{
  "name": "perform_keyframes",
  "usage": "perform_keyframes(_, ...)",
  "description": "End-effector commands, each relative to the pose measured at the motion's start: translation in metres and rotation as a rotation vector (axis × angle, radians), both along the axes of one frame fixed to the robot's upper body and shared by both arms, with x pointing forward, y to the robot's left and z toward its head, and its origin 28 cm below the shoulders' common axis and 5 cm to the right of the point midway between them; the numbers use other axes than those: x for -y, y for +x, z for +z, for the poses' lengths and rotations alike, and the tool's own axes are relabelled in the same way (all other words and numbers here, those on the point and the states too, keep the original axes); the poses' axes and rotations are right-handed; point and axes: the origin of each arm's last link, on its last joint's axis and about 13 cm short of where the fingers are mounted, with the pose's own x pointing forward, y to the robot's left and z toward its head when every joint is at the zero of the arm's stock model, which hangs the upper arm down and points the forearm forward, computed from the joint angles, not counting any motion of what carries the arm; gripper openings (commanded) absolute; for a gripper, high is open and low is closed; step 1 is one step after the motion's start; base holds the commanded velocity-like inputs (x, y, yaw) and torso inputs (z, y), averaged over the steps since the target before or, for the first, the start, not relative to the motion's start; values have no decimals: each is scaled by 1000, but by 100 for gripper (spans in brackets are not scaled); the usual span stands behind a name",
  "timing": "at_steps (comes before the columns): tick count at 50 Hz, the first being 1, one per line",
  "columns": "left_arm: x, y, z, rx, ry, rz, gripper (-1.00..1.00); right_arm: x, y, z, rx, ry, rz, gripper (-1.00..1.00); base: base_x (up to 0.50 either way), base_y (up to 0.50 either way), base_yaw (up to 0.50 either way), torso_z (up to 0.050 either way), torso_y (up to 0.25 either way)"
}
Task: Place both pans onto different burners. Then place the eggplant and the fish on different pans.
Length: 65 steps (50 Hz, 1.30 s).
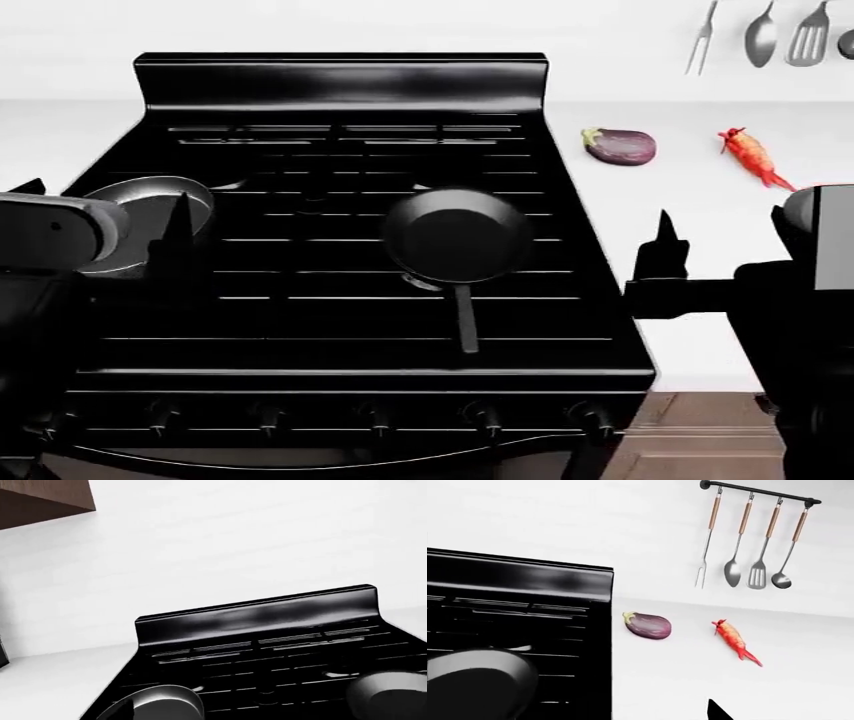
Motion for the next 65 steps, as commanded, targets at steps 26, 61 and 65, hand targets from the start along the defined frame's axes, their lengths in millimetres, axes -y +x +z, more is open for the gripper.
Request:
perform_keyframes(26, 0, 1, 0, -3, -7, -3, 100, 1, -1, -1, -5, 4, 1, 100, 0, -500, 0, 0, 0)
perform_keyframes(61, -1, 1, -3, -7, -13, -2, 100, -1, 1, -1, 0, -16, 1, 100, 0, -459, 0, 0, 0)
perform_keyframes(65, -1, 1, -2, -4, -12, -1, 100, -1, 0, 0, 4, -38, -1, 100, 0, 0, 0, 0, 0)
